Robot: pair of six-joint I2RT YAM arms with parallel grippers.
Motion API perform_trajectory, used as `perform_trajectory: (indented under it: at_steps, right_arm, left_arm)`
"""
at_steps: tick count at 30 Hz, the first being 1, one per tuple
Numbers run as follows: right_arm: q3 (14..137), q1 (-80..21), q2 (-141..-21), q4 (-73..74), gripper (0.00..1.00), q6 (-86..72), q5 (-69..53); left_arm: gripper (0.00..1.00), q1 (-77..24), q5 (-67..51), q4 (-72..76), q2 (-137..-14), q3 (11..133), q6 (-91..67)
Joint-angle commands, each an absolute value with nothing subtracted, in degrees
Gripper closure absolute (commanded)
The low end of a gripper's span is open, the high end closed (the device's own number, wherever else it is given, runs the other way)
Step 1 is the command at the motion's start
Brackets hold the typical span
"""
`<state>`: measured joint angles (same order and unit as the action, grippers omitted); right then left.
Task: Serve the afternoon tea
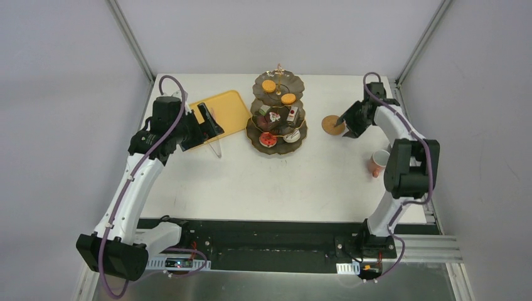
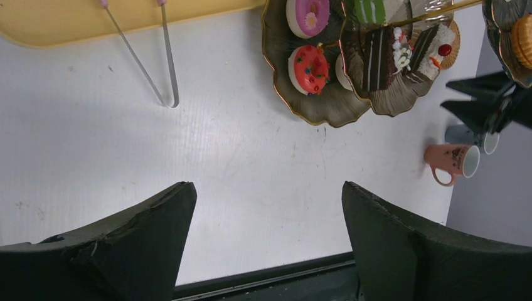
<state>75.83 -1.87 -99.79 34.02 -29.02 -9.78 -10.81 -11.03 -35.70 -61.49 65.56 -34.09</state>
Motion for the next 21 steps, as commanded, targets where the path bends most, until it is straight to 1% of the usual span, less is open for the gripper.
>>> perform_trajectory:
  at_steps: [1, 3, 6, 9, 12, 15, 17, 21]
  right_arm:
    - [89.71, -0.18, -111.02, 33.64, 0.47, -28.69, -8.33]
    - [95.62, -0.18, -116.49, 35.10, 0.45, -29.14, -7.51]
    - [102.70, -0.18, -123.69, 36.61, 0.45, -30.45, -6.66]
    - [107.36, -0.18, -128.82, 36.82, 0.52, -31.86, -7.46]
    - [109.64, -0.94, -131.92, 39.31, 0.54, -31.77, -4.90]
    - [106.15, -2.47, -130.94, 40.90, 0.57, -31.76, -4.21]
    - [99.22, -3.96, -127.53, 41.01, 0.58, -31.75, -3.78]
    - [81.79, -7.87, -116.64, 39.53, 0.59, -32.74, -1.50]
  left_arm:
    - [0.10, -10.63, -14.52, -40.16, -60.97, 70.03, -32.27]
    - [0.10, -10.63, -15.07, -41.86, -61.45, 71.37, -30.84]
    - [0.10, -10.63, -15.91, -44.85, -62.94, 74.14, -28.16]
    - [0.10, -10.63, -15.85, -46.94, -64.02, 76.29, -25.34]
    - [0.10, -10.64, -15.00, -47.84, -64.77, 78.02, -22.53]
    - [0.10, -10.63, -14.10, -49.69, -66.59, 81.22, -18.91]
    - [0.09, -10.68, -12.52, -50.83, -67.83, 83.73, -16.97]
    - [0.08, -12.25, -8.86, -49.76, -68.53, 85.11, -15.53]
